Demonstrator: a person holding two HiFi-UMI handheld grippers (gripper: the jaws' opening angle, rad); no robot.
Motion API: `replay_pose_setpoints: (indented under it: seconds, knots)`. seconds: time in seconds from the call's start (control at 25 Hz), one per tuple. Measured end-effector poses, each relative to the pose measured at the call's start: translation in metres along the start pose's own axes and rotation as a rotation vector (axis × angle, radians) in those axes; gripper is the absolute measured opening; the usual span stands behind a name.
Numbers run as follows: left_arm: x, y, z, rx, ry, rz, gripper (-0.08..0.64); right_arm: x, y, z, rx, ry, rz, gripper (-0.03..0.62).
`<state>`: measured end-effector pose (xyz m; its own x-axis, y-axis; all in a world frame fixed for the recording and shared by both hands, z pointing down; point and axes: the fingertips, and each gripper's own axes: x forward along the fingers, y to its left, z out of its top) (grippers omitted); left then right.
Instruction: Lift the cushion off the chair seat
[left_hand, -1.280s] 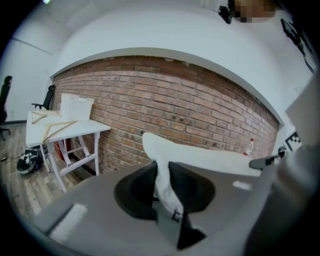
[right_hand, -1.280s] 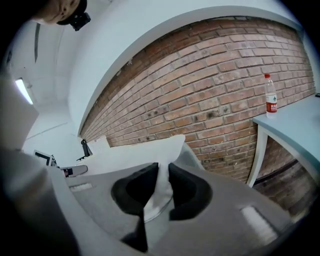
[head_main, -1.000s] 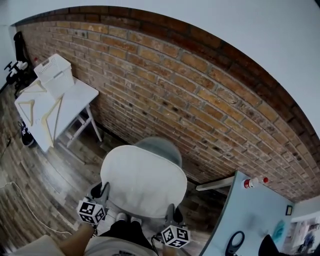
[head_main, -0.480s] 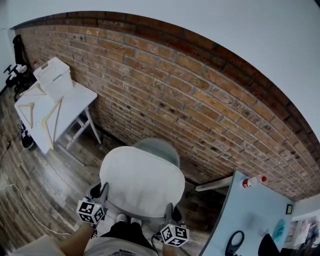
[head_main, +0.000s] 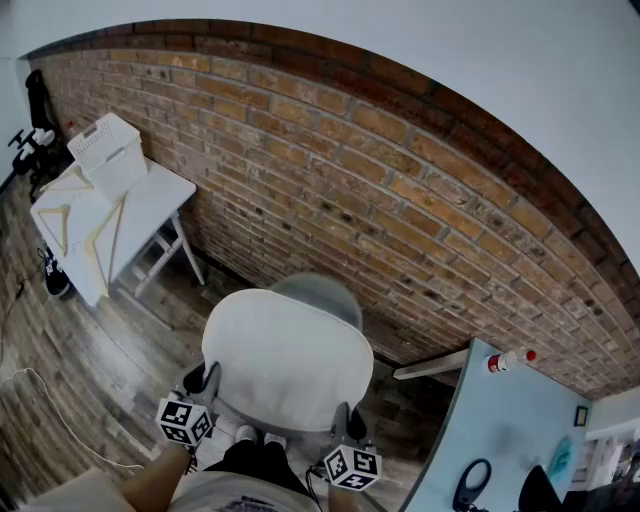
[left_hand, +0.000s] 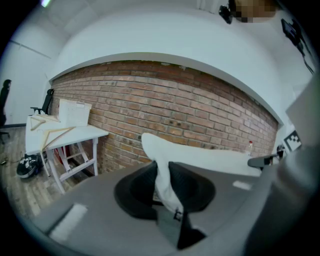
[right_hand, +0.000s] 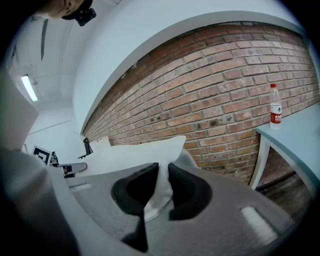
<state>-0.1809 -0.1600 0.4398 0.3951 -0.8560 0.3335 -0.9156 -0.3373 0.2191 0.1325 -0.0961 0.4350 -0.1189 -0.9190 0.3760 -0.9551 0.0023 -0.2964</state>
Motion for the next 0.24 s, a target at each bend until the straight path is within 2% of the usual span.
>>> replay_pose_setpoints:
  seconds: [0.24]
  knots:
    - [0.0026,-0.0012,-0.0039,-0.019,0.005,-0.005,0.061,-0.0008,-0.003,-0.0004,0.0,0.003,-0.011,0.055]
